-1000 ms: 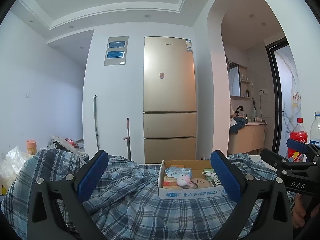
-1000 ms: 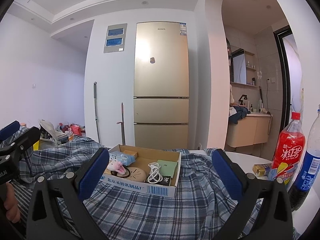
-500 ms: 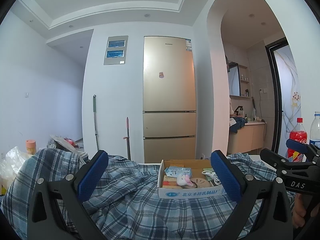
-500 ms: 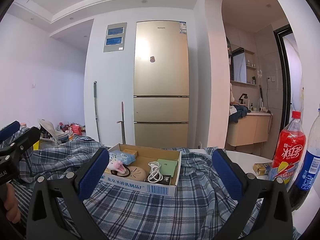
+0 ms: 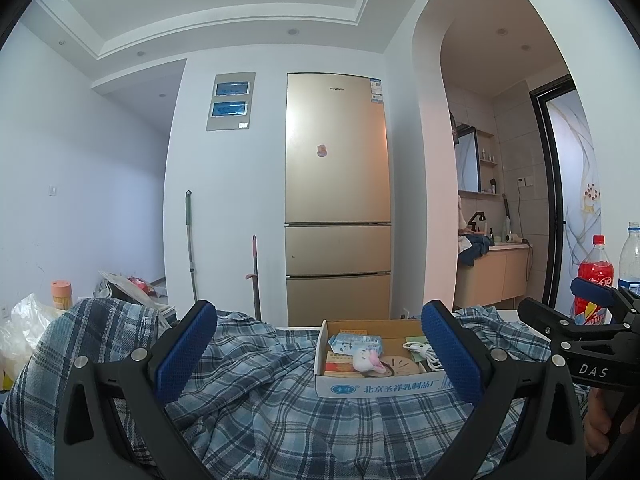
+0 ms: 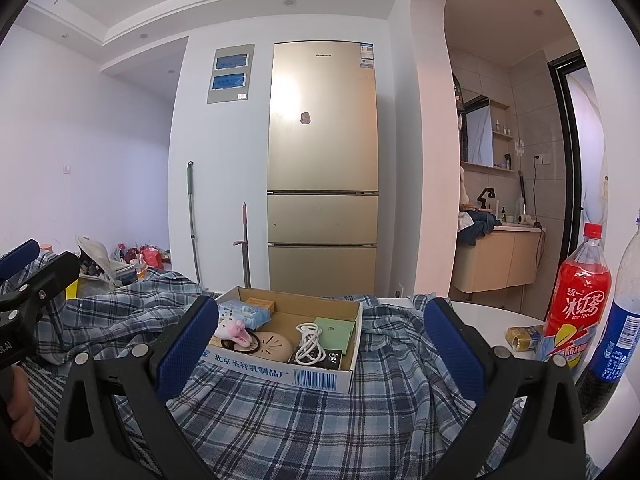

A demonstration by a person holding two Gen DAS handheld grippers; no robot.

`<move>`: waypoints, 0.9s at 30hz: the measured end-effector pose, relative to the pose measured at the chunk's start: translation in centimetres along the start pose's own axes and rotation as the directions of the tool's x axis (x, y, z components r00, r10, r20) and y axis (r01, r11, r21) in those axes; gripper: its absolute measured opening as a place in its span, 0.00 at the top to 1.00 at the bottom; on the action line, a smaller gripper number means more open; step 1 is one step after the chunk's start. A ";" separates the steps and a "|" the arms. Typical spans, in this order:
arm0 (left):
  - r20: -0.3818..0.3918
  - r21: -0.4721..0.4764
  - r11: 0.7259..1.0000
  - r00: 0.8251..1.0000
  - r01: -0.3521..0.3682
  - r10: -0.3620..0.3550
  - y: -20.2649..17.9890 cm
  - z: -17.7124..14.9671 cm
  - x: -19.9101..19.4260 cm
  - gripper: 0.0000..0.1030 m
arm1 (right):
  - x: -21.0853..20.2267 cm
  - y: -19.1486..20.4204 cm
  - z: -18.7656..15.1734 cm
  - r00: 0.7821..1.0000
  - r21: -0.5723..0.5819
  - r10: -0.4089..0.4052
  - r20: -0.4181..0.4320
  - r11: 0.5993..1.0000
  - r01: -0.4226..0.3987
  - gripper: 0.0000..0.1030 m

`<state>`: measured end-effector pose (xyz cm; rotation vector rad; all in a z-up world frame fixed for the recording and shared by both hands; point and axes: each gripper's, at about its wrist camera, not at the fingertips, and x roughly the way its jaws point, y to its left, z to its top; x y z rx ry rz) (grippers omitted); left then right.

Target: Organize soft objects

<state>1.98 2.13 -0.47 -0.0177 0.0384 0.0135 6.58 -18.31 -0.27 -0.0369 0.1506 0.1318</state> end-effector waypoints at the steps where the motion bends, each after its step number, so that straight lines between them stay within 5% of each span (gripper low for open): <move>1: 0.000 0.000 1.000 1.000 0.000 0.000 0.0 0.0 0.0 0.00 | 0.0 0.0 0.0 1.000 0.000 0.000 0.000 1.000 0.000 0.01; 27: -0.006 -0.004 1.000 1.000 0.000 0.000 0.2 -0.1 0.0 0.00 | 0.2 -0.2 -0.2 1.000 -0.007 0.000 -0.014 1.000 -0.001 0.01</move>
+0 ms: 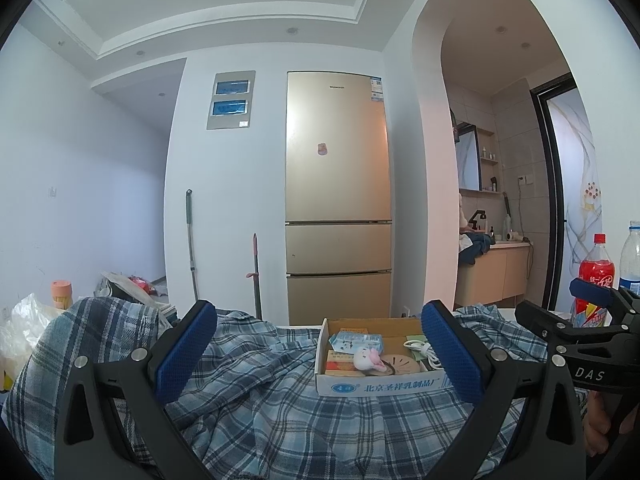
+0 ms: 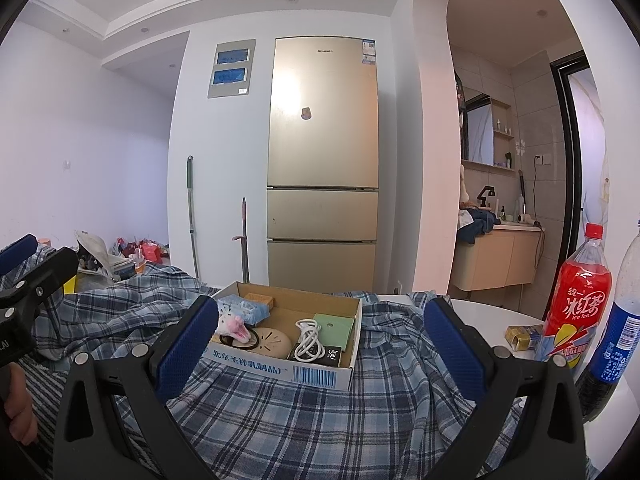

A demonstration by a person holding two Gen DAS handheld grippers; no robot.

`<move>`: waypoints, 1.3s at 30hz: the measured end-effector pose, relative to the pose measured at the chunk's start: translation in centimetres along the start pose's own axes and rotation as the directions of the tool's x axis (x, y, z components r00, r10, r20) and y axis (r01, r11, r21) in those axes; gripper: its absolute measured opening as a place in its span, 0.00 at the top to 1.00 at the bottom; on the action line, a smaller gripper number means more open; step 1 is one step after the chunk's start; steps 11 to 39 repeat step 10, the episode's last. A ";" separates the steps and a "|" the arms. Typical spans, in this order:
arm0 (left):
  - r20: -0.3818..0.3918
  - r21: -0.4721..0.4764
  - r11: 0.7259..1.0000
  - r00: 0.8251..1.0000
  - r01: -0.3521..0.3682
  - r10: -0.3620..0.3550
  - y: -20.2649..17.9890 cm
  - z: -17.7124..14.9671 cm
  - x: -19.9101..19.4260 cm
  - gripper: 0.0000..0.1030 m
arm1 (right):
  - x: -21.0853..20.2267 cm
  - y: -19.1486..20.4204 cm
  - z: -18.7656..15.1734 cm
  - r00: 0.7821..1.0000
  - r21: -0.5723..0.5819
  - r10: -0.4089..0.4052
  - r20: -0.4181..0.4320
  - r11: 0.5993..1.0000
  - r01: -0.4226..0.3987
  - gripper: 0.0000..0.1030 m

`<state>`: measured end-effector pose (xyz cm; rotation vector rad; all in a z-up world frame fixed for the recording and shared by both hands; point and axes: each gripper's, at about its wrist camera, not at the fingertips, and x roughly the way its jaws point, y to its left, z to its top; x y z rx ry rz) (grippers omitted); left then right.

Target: Organize soft objects

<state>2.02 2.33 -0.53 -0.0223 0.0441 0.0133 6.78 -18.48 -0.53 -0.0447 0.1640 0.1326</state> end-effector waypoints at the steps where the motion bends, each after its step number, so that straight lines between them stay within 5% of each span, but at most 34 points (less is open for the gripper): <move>1: -0.001 -0.002 1.000 1.000 0.000 0.000 0.1 0.0 0.0 0.00 | -0.1 0.0 0.0 1.000 -0.001 0.001 0.001 1.000 -0.001 0.01; 39: -0.010 0.009 1.000 1.000 0.007 -0.007 0.5 -0.1 0.3 0.00 | -0.2 -0.1 0.0 1.000 -0.005 0.003 0.000 1.000 -0.003 0.01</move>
